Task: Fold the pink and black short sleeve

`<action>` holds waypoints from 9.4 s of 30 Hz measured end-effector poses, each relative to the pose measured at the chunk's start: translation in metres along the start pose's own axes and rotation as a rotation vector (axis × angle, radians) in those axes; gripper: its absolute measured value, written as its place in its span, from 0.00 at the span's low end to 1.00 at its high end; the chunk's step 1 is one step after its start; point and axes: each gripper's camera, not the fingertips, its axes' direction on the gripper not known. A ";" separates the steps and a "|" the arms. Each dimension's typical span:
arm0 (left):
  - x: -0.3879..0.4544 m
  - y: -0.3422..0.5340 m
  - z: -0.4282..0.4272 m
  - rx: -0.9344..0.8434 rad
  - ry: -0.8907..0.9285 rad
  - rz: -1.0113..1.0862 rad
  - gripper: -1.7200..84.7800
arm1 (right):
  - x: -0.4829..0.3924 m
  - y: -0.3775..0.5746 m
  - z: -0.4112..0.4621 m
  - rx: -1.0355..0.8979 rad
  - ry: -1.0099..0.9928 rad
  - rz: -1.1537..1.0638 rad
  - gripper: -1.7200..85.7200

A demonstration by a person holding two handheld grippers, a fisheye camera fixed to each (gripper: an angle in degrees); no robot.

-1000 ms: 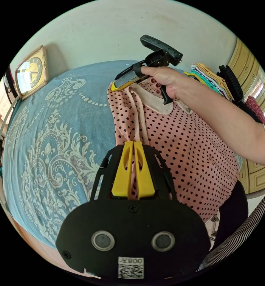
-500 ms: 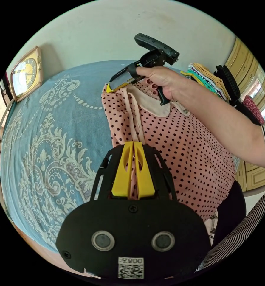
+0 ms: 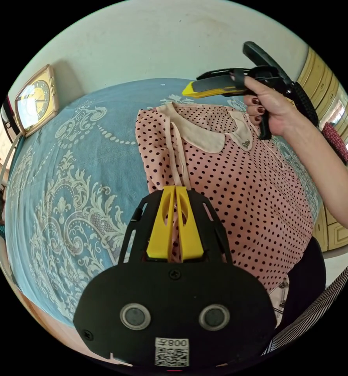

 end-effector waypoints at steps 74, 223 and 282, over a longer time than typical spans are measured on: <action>-0.017 0.293 0.110 -0.557 0.392 -0.283 0.04 | -0.057 0.618 -0.151 -0.398 0.057 0.468 0.10; -0.013 -0.227 0.119 -0.077 0.170 0.179 0.05 | 0.113 0.218 -0.044 -0.140 0.436 0.024 0.02; -0.047 -0.284 0.024 0.118 0.184 0.145 0.03 | 0.037 0.143 -0.131 -0.045 0.758 -0.105 0.02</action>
